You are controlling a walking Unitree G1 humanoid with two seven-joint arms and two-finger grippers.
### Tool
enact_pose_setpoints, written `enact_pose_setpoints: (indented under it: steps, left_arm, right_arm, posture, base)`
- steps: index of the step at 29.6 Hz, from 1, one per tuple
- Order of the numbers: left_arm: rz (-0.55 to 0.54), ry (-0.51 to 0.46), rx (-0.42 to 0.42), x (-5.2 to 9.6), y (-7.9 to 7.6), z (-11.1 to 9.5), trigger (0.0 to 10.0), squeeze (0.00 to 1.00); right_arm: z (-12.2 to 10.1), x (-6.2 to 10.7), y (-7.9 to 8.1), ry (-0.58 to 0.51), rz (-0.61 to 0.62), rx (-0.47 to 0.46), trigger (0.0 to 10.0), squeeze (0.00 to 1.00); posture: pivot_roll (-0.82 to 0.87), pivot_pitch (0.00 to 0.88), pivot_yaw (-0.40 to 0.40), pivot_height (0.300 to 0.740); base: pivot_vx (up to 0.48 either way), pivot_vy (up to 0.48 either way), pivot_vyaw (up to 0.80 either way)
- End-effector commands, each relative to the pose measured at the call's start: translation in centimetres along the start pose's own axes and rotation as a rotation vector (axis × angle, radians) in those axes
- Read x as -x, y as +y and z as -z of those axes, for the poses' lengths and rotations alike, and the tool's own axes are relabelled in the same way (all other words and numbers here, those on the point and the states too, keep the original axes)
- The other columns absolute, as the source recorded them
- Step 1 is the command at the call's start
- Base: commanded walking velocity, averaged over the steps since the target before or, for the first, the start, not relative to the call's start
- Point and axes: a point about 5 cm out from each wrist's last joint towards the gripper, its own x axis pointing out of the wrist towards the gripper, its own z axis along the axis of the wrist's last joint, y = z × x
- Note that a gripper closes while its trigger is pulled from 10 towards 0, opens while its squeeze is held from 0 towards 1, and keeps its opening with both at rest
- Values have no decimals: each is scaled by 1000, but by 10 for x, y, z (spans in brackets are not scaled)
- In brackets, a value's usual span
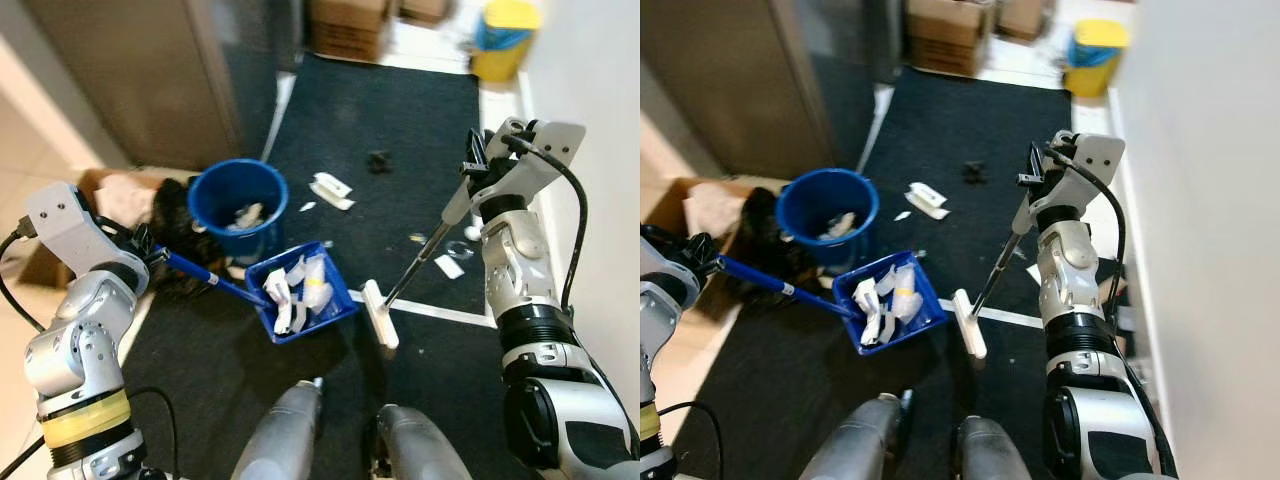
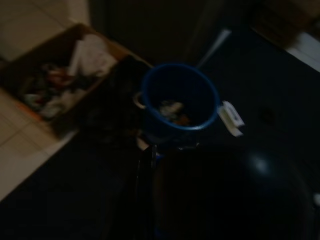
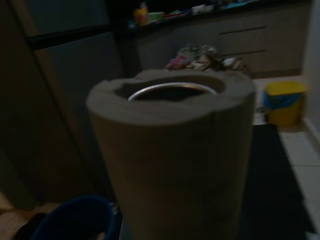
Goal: Sweep floor
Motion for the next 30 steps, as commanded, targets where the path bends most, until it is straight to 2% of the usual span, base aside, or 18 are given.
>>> enact_pose_setpoints:
  steps: [1,25,29,30]
  left_arm:
    - [22,-42,10,2,-4,-6,10000,0]
    - [21,-40,7,2,-5,-4,10000,0]
    - [23,-46,-5,1,-5,-5,10000,0]
    - [28,-57,-34,1,-7,-7,10000,0]
  right_arm:
    - [-6,-2,0,-32,0,-2,10000,0]
    - [-5,-1,-1,-26,7,-1,10000,0]
    - [-4,-1,-2,-22,18,4,10000,0]
    - [-4,-1,-2,-21,25,4,10000,0]
  posture:
    - [81,48,-16,740]
    - [80,56,-18,740]
    - [80,56,-18,740]
    - [79,57,-17,740]
  base:
    - [0,0,800]
    - [0,0,797]
    - [0,0,269]
    - [0,0,0]
